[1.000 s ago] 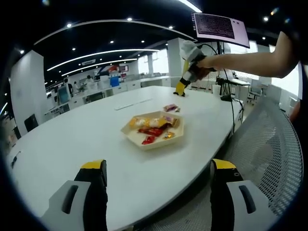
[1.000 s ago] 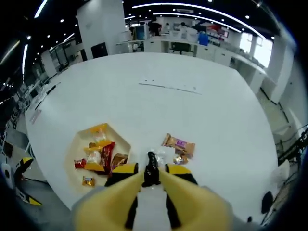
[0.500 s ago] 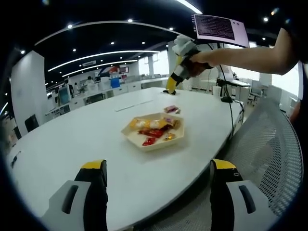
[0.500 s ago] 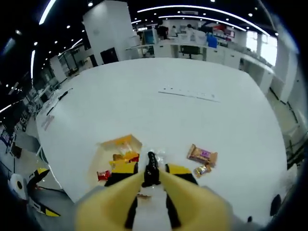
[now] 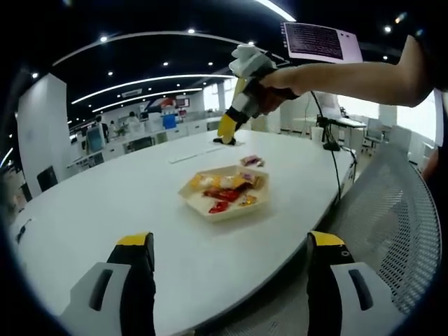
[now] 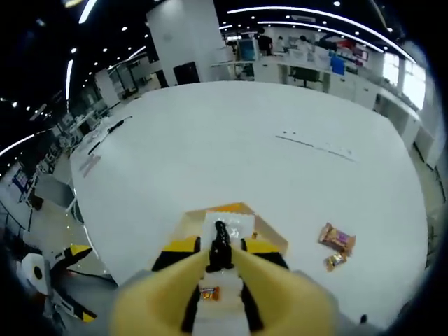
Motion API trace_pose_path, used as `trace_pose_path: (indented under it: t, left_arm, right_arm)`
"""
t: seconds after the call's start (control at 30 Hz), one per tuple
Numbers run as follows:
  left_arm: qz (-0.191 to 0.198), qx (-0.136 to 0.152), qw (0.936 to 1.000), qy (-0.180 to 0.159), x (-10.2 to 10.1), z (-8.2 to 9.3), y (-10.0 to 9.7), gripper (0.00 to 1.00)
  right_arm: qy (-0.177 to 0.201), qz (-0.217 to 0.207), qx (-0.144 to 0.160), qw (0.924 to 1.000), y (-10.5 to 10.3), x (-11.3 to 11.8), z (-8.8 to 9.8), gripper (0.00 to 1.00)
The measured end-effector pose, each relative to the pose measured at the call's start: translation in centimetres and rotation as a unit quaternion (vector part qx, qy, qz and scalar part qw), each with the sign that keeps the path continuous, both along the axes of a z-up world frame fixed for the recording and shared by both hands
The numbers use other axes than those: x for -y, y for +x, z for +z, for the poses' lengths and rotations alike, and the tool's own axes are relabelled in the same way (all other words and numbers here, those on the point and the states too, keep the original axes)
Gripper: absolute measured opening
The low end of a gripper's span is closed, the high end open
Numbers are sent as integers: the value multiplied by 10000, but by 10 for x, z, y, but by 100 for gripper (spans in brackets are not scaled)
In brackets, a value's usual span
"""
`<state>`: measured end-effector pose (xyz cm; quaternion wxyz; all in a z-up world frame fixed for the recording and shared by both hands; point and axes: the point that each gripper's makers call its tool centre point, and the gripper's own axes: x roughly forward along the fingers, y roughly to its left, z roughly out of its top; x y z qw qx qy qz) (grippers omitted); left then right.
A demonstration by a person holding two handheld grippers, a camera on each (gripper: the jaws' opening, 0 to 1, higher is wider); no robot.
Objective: Place the target food into the container with the food tongs after gripping and lifting it, then release it inside without dropping or visibly crushing the food.
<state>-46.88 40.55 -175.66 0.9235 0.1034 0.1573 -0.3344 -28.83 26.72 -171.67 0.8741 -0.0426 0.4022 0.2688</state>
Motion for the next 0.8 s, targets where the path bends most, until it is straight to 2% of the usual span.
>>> trace_pose_path:
  t: [0.17, 0.23, 0.27, 0.3, 0.33, 0.4, 0.53, 0.67, 0.8]
  left_arm:
    - [-9, 4, 10000, -5, 0, 0, 0, 86]
    - [-6, 8, 10000, -7, 0, 0, 0, 86]
    - [-6, 7, 10000, -7, 0, 0, 0, 85]
    - [-5, 9, 10000, -8, 0, 0, 0, 85]
    - [-3, 7, 10000, -10, 0, 0, 0, 85]
    - [-3, 4, 10000, -6, 0, 0, 0, 85]
    - [1, 3, 10000, -5, 0, 0, 0, 85]
    - [-5, -6, 10000, 1, 0, 0, 0, 85]
    - [-7, -17, 10000, 10, 0, -1, 0, 85]
  right_arm:
    - [40, 161, -59, 9998, -3, -11, -2, 23]
    - [353, 511, -211, 9978, -13, -28, -1, 29]
    - [419, 590, 80, 9973, -7, -33, 5, 30]
    - [332, 547, 119, 9979, -7, -32, 5, 30]
    - [289, 548, 28, 9981, -10, -32, 3, 31]
    - [197, 702, 96, 9973, -12, -34, 0, 31]
    - [60, 657, 113, 9978, -10, -22, -5, 31]
    - [138, 529, 98, 9985, -7, -7, -6, 32]
    - [47, 326, 132, 9994, -1, 23, -8, 32]
